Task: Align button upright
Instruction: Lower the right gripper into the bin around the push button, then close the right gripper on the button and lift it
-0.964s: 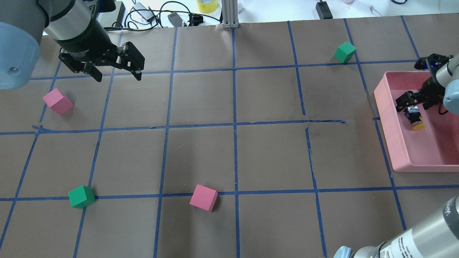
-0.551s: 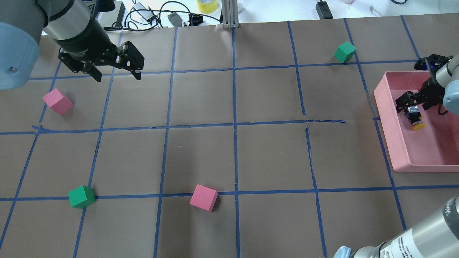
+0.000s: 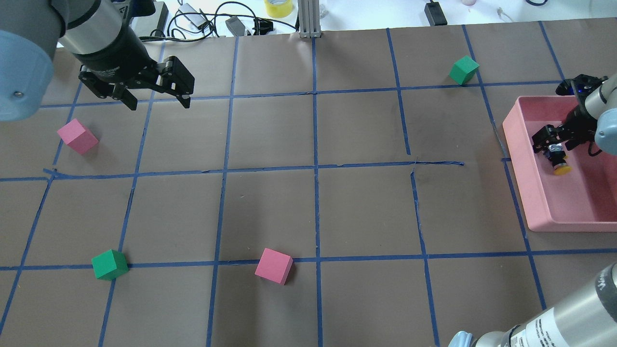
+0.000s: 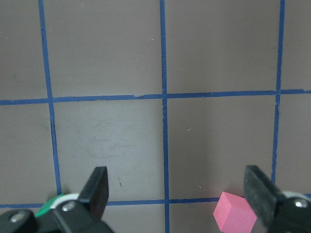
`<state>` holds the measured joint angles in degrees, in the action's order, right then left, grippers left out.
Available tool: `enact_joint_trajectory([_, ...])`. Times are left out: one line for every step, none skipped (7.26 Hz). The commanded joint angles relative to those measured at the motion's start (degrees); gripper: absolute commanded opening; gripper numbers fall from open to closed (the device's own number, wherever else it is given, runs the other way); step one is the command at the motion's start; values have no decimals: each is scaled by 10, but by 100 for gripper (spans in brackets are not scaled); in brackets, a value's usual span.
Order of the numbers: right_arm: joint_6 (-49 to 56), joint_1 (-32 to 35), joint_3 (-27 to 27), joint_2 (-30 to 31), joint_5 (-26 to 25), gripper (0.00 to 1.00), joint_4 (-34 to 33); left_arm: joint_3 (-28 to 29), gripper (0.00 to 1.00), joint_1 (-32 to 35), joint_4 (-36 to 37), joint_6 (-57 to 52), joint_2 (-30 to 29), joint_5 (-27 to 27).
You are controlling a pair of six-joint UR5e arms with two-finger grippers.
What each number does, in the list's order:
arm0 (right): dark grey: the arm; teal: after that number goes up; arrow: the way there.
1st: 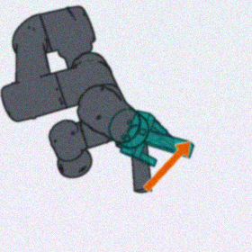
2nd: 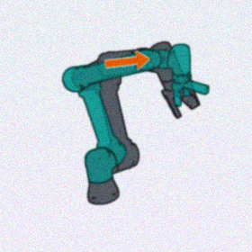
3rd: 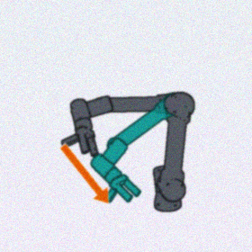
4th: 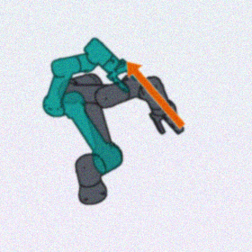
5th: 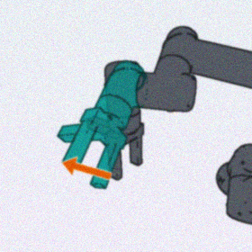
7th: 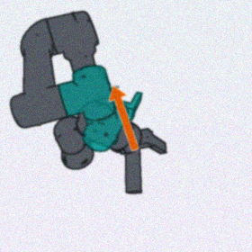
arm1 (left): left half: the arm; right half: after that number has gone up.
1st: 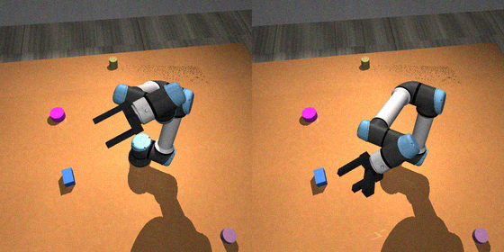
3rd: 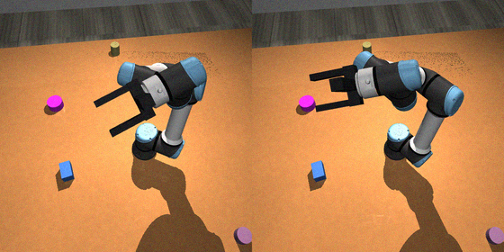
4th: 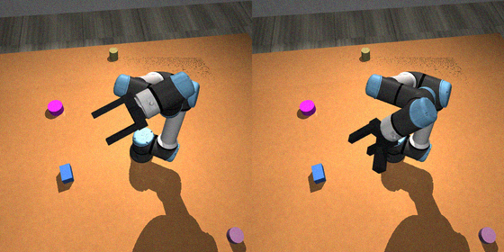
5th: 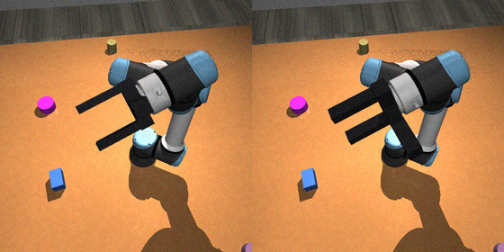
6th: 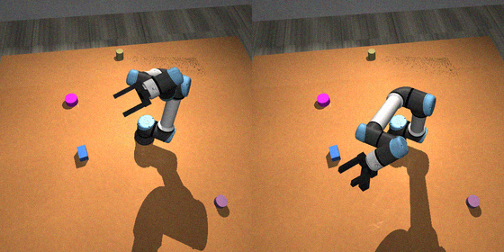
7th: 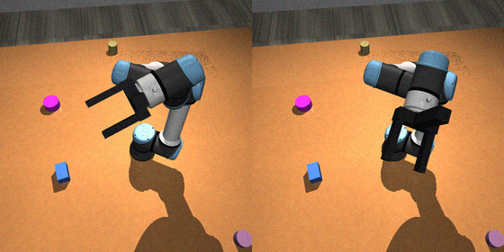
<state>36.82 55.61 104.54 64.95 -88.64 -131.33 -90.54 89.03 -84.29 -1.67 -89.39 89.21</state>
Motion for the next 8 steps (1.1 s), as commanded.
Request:
enact_joint_trajectory([1, -2, 0, 0, -1, 52, 5, 0, 100, 0, 0, 0, 0, 0])
enact_joint_trajectory([4, -2, 0, 1, -16, 27, 13, 0, 100, 0, 0, 0, 0, 0])
enact_joint_trajectory([4, -2, -3, 4, -53, 0, 37, 0, 100, 0, 0, 0, 0, 0])
enact_joint_trajectory([11, -2, -13, 9, -51, 0, 73, 0, 100, 0, 0, 0, 0, -1])
enact_joint_trajectory([12, -2, -34, 18, -51, 0, 113, 1, 100, 0, 0, 0, 0, -1])
enact_joint_trajectory([11, -2, -64, 32, -48, 0, 161, 1, 100, -1, 0, 0, 0, -1])
enact_joint_trajectory([11, -2, -89, 39, -44, 0, 194, 1, 100, -1, 0, 0, 0, 0])
enact_joint_trajectory([13, -1, -111, 50, -22, 0, 220, 0, 100, 0, 0, 0, 0, 0])
